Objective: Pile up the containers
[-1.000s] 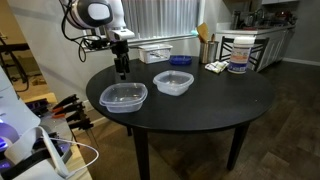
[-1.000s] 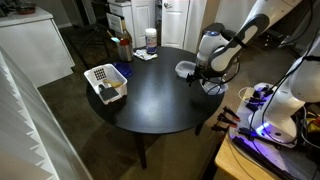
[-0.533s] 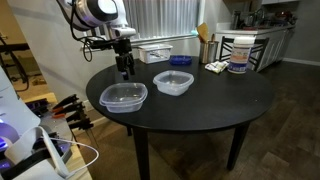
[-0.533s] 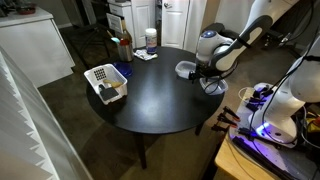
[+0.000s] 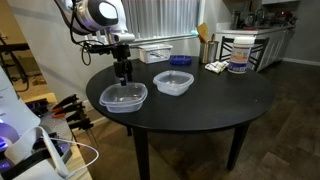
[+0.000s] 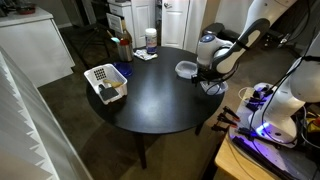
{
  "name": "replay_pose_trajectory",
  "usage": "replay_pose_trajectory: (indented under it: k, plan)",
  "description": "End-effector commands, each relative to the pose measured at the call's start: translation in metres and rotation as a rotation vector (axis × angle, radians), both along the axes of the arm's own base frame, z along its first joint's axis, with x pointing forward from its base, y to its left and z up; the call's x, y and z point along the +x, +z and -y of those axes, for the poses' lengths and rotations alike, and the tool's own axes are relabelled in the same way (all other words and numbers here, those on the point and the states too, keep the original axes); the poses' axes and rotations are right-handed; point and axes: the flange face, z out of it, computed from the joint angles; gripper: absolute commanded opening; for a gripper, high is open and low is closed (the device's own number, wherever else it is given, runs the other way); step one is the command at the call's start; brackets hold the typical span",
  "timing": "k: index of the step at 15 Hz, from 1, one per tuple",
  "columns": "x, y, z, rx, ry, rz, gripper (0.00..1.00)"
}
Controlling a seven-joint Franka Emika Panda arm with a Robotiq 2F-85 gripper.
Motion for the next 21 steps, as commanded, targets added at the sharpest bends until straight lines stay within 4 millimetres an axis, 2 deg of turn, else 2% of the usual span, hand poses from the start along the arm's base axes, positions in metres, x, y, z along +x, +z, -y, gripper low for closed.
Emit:
replay_pose_trajectory:
  k: [1,7,10,13,17,21]
  plan:
    - [-0.007,-0.015,0.005,-0.008,0.01,-0.018,0.6]
    - [-0.012,-0.021,0.008,-0.022,0.014,-0.04,0.2]
    - [-0.017,-0.013,0.009,-0.067,0.011,-0.059,0.02]
    - [-0.023,-0.001,0.008,-0.122,0.005,-0.094,0.0]
    - [-0.027,0.025,0.002,-0.191,-0.005,-0.126,0.01]
    - [-0.027,0.057,-0.012,-0.256,0.105,-0.112,0.01]
